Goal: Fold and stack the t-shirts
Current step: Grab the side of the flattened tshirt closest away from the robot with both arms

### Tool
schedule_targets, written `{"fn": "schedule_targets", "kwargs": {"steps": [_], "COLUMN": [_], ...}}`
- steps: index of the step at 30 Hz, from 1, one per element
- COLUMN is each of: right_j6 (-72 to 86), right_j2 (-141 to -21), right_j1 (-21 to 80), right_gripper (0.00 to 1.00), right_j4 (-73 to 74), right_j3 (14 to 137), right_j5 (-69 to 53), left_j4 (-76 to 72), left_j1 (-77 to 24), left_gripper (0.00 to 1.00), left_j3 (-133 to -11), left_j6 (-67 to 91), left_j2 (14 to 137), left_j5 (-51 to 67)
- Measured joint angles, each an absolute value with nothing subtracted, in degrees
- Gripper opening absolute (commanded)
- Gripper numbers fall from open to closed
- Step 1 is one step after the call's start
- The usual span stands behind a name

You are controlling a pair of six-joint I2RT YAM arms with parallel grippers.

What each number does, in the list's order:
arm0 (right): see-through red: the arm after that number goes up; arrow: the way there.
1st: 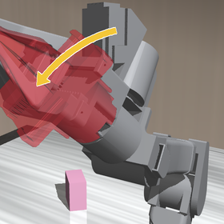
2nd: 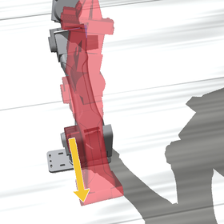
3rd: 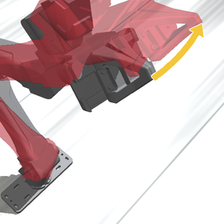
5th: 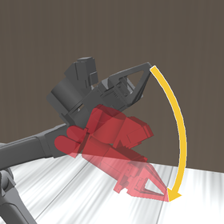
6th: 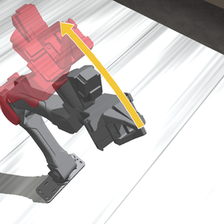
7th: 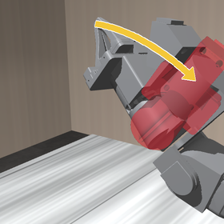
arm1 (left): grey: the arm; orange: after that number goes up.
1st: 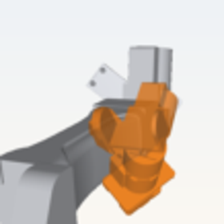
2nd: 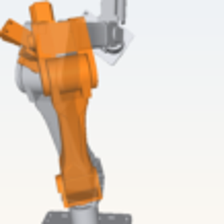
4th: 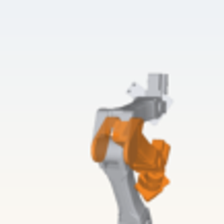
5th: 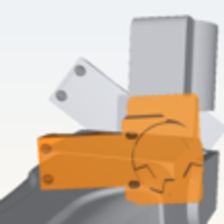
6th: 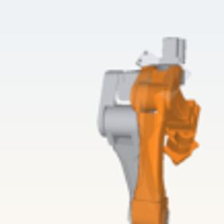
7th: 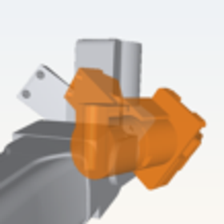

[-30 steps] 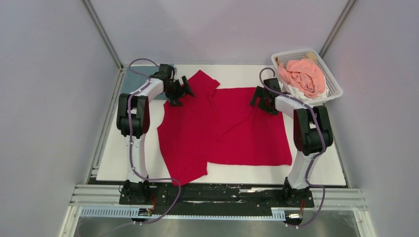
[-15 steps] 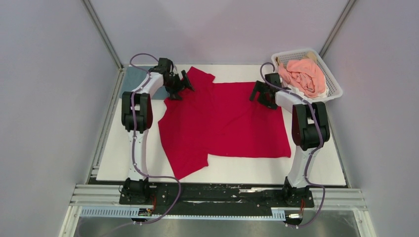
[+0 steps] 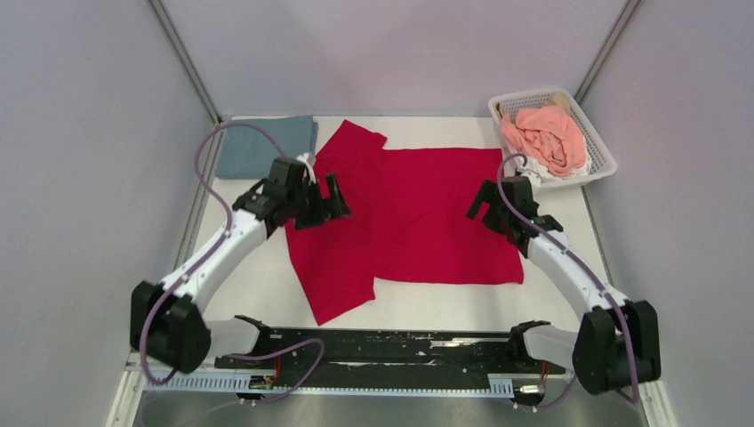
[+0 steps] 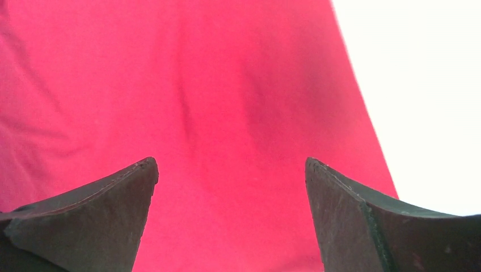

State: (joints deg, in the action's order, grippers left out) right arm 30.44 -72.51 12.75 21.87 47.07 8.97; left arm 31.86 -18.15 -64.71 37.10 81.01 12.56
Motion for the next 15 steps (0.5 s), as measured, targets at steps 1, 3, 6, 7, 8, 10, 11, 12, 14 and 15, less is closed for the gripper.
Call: {"fn": "schedule_targets", "kwargs": {"steps": [1,3,6,7,8,10,11,12,14,15], "right_j6": [31.0,32.7,34.7,35.3,35.9,36.8,37.2,37.4,37.7,37.9], "right_j2": [-70.0,-64.9,-60.1,-59.2,-58.4,-57.0,-56.4,-55.9,-54.9,-54.8], "right_j1": [12.4,11.7,10.7,10.5,10.3,10.0,10.0,9.9,9.8,9.8], "right_gripper": [1.0,1.0,1.0,1.0,1.0,1.0,1.0,1.0,1.0,1.0], "right_j4": [22.4,23.9,25.3,25.8,26.2,26.6,26.8,26.9,27.2,27.2], "right_j3": [45.3,41.5,38.0,37.4,37.0,36.3,36.1,35.9,35.5,35.4], "right_j5": [10.0,11.8,13.1,13.6,14.0,15.2,15.7,16.1,17.0,17.4], "left_j4": [31.8,32.3,34.5,36.0,37.2,40.5,42.2,43.5,45.4,45.9], "left_j1": [-20.3,-24.9,-31.0,-32.8,-34.7,-38.4,-40.3,-41.9,-44.3,-45.1], "left_gripper": [1.0,1.0,1.0,1.0,1.0,1.0,0.99,0.96,0.93,0.91], "left_j3": [-60.4,-51.9,-40.5,-37.6,-35.3,-31.4,-29.6,-28.3,-25.8,-24.6], "left_j6": [38.1,40.3,44.1,45.3,46.6,49.4,50.9,52.4,55.3,56.7], "left_j2": [76.0,67.2,59.2,57.7,56.4,53.9,52.4,51.0,48.3,47.0], "left_j5": [11.6,9.9,7.5,6.9,6.5,5.4,5.1,5.0,5.0,5.1]}}
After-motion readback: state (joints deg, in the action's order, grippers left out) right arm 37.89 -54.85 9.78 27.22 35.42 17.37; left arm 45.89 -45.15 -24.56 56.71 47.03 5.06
